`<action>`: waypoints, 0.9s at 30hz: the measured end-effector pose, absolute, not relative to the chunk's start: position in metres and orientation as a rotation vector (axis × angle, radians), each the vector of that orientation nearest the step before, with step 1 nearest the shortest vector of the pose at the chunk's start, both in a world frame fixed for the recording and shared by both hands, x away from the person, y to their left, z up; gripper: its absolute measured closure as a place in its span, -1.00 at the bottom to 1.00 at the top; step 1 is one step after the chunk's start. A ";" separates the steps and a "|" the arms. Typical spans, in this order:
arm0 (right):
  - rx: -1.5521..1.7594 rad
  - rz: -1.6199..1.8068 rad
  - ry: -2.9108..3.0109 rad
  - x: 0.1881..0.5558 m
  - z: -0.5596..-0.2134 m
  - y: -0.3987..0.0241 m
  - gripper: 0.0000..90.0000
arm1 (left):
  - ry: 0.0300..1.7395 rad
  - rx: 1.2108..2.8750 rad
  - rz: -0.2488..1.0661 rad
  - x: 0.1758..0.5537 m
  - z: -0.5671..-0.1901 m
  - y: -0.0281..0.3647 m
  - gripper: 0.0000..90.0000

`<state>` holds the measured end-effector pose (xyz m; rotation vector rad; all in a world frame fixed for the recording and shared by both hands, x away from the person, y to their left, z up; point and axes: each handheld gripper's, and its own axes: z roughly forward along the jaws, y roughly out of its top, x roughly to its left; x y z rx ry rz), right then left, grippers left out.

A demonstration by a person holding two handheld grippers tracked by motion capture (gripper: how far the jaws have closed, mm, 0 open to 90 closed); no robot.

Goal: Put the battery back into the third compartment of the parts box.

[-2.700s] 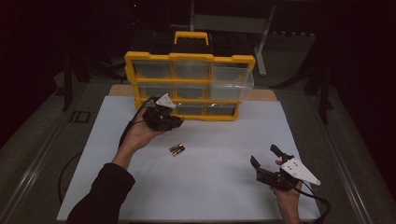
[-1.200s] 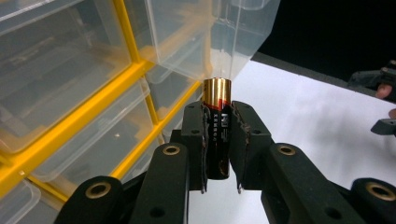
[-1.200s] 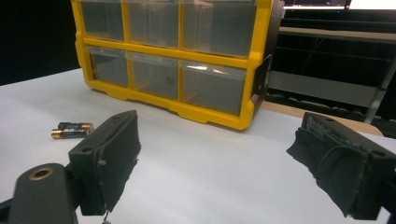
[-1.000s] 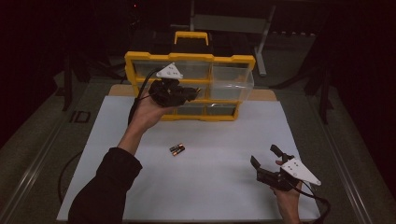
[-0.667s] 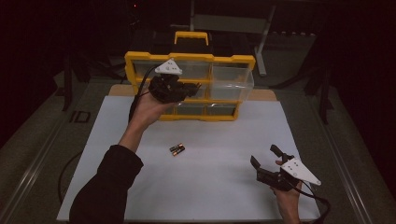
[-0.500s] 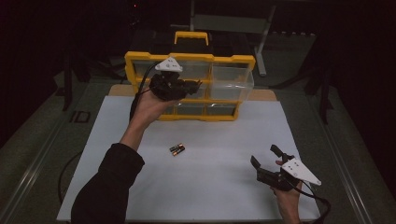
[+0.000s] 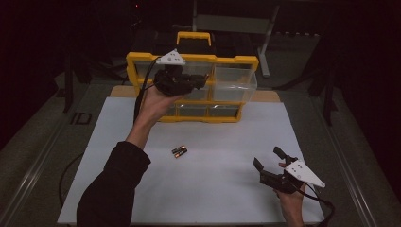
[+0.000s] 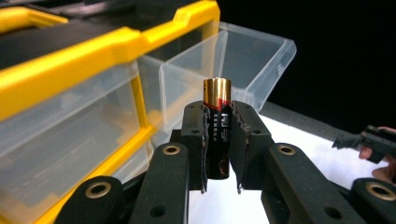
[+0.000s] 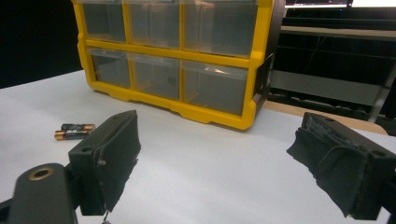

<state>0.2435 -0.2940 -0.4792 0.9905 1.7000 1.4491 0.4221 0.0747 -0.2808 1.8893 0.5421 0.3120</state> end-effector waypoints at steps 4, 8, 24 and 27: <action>0.991 1.449 1.701 0.244 -0.479 -0.294 -0.71 | 0.528 1.874 0.309 0.423 -0.276 0.071 0.72; 0.991 1.451 1.700 0.244 -0.479 -0.294 -0.71 | 0.521 1.869 0.302 0.426 -0.274 0.070 0.72; 0.991 1.452 1.700 0.244 -0.479 -0.294 -0.71 | 0.497 1.784 0.268 0.435 -0.265 0.055 0.72; 0.989 1.453 1.700 0.244 -0.479 -0.294 -0.71 | 0.493 1.782 0.275 0.436 -0.263 0.052 0.72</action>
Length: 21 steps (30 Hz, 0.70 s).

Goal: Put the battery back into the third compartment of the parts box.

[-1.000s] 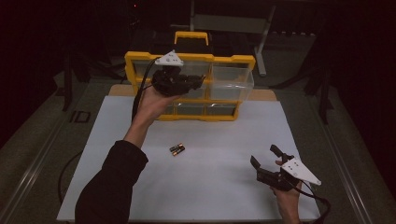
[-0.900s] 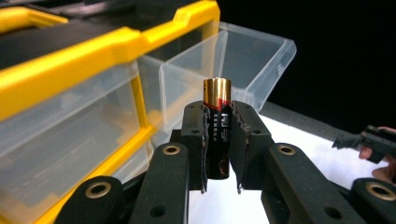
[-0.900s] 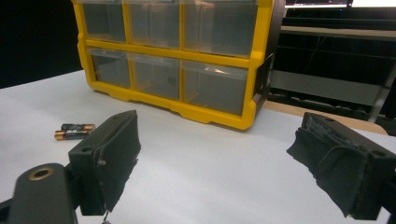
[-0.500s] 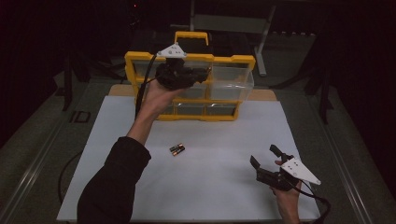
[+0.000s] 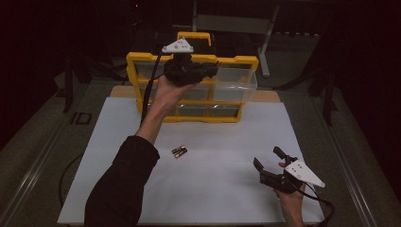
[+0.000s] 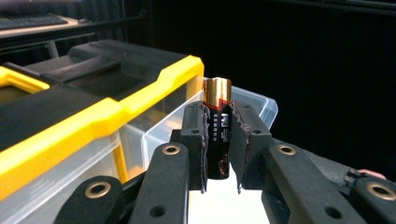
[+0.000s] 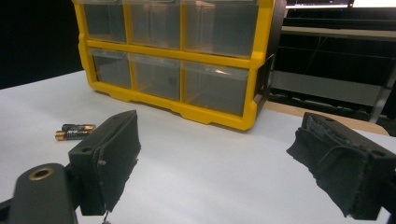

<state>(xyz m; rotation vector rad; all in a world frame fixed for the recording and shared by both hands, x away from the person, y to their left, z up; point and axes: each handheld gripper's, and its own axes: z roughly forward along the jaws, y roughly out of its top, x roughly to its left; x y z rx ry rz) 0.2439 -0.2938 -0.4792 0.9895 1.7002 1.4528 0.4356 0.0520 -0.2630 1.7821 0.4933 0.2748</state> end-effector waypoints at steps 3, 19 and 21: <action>0.990 1.453 1.700 0.244 -0.479 -0.294 -0.71 | 0.493 1.785 0.280 0.436 -0.261 0.047 0.72; 0.985 1.454 1.703 0.244 -0.479 -0.293 -0.71 | 0.505 1.766 0.272 0.438 -0.265 0.034 0.71; 0.983 1.454 1.703 0.244 -0.479 -0.293 -0.71 | 0.504 1.770 0.272 0.438 -0.266 0.032 0.71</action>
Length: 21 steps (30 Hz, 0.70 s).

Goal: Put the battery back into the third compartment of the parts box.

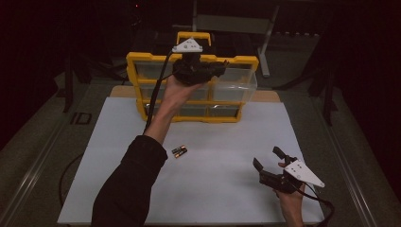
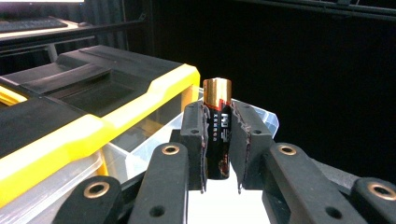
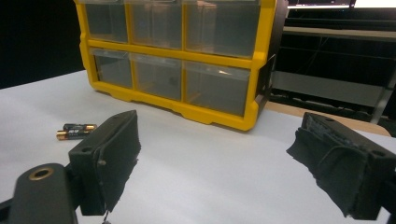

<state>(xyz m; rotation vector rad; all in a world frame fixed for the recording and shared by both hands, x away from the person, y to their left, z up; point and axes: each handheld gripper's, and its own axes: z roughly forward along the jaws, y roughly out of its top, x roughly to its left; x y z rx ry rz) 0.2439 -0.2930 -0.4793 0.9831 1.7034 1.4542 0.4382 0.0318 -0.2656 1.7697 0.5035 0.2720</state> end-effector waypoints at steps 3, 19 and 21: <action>0.983 1.454 1.704 0.244 -0.479 -0.293 -0.71 | 0.501 1.783 0.275 0.438 -0.267 0.028 0.71; 0.981 1.454 1.701 0.243 -0.479 -0.293 -0.71 | 0.628 1.853 0.332 0.441 -0.269 0.041 -0.68; 0.982 1.454 1.703 0.244 -0.479 -0.293 -0.71 | 0.630 1.879 0.333 0.440 -0.269 0.044 -0.74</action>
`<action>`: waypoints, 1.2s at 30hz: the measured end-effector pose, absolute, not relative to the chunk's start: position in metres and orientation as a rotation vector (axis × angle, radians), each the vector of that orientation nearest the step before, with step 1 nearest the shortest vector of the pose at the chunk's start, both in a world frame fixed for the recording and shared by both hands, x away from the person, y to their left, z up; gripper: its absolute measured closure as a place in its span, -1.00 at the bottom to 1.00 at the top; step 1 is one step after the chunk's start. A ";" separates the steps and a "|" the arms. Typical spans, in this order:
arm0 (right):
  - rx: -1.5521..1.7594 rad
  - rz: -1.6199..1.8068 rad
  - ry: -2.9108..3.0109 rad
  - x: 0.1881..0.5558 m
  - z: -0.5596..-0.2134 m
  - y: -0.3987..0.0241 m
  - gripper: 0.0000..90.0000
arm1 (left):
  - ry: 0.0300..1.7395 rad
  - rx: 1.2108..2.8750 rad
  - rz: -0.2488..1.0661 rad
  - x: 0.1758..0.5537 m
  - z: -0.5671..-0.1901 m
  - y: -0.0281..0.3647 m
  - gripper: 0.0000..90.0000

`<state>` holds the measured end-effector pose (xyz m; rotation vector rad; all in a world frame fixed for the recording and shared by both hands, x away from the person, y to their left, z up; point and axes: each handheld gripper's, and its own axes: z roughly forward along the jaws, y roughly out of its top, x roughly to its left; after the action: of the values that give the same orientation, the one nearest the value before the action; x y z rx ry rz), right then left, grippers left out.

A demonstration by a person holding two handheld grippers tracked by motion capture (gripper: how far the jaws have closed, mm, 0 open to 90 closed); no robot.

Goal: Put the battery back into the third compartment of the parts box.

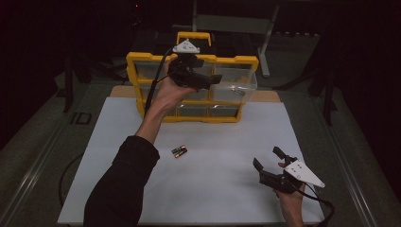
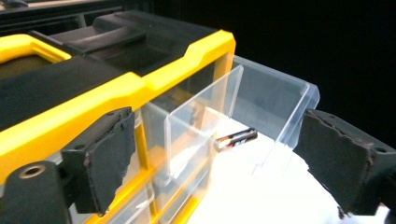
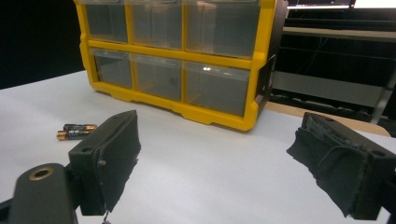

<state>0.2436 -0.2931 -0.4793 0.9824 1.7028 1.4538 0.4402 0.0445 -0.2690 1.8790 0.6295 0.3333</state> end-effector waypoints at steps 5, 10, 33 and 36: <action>0.984 1.454 1.704 0.243 -0.479 -0.293 -0.71 | 0.629 1.904 0.337 0.439 -0.269 0.047 -0.76; 0.983 1.455 1.703 0.243 -0.479 -0.293 -0.71 | 0.623 1.946 0.334 0.437 -0.270 0.049 -0.82; 0.984 1.457 1.701 0.243 -0.479 -0.293 -0.71 | 0.662 2.015 0.324 0.434 -0.291 0.075 -0.88; 0.985 1.460 1.700 0.243 -0.479 -0.293 -0.71 | 0.654 2.027 0.322 0.432 -0.294 0.075 -0.88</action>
<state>0.2430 -0.2931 -0.4791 0.9849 1.6997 1.4604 0.4325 0.0751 -0.2935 2.0274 0.6538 0.3215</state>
